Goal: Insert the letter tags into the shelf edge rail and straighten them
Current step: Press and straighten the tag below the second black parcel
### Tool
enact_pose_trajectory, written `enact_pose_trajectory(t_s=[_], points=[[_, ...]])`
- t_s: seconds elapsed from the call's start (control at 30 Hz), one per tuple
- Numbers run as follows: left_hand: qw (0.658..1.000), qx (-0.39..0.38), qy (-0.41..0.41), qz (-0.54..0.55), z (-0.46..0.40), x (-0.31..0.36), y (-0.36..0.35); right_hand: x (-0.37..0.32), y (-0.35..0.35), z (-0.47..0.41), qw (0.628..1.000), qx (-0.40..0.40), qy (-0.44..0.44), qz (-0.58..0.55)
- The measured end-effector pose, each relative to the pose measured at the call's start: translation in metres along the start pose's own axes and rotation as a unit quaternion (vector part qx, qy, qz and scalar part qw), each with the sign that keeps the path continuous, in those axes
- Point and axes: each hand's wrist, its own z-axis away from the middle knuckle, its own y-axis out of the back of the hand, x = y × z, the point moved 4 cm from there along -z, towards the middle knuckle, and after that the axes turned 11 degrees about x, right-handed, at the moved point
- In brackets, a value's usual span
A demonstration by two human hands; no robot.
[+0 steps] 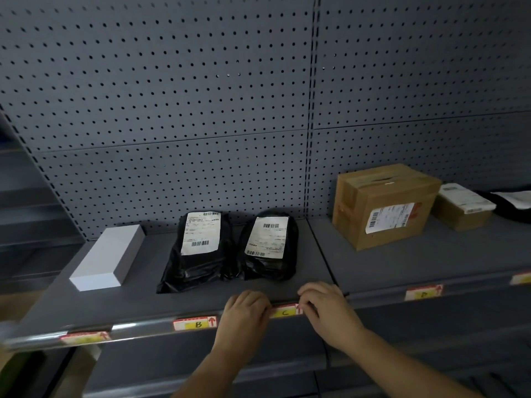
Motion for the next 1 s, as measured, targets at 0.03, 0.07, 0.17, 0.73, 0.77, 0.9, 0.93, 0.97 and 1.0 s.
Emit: enact_pose_trajectory(t_s=[0.03, 0.07, 0.17, 0.73, 0.77, 0.9, 0.93, 0.97, 1.0], points=[[1.000, -0.001, -0.002, 0.001, 0.001, -0.002, 0.001, -0.001, -0.001, -0.002, 1.000, -0.001, 0.000, 0.000], [1.000, -0.001, -0.005, 0.002, 0.002, -0.003, 0.002, -0.003, -0.001, -0.003, 1.000, -0.002, 0.002, 0.001], [1.000, -0.004, -0.012, 0.005, 0.004, -0.008, 0.004, -0.007, -0.004, -0.006, 1.000, -0.008, 0.007, -0.001], [0.999, -0.027, 0.017, 0.037, 0.000, -0.014, 0.010, -0.014, 0.000, -0.010, 0.999, -0.034, 0.009, -0.012], [0.999, -0.025, 0.023, 0.041, 0.001, -0.016, 0.012, -0.017, 0.000, -0.012, 0.999, -0.038, 0.011, -0.015], [0.998, -0.020, 0.034, 0.054, 0.001, -0.015, 0.012, -0.016, 0.003, -0.015, 0.998, -0.058, 0.010, -0.017], [0.998, -0.019, 0.034, 0.056, 0.000, -0.013, 0.011, -0.015, 0.005, -0.014, 0.998, -0.060, 0.009, -0.015], [0.998, -0.018, 0.036, 0.056, 0.000, -0.011, 0.010, -0.013, 0.006, -0.013, 0.998, -0.060, 0.010, -0.011], [0.998, -0.017, 0.039, 0.055, -0.001, -0.009, 0.008, -0.012, 0.006, -0.012, 0.998, -0.059, 0.010, -0.009]])
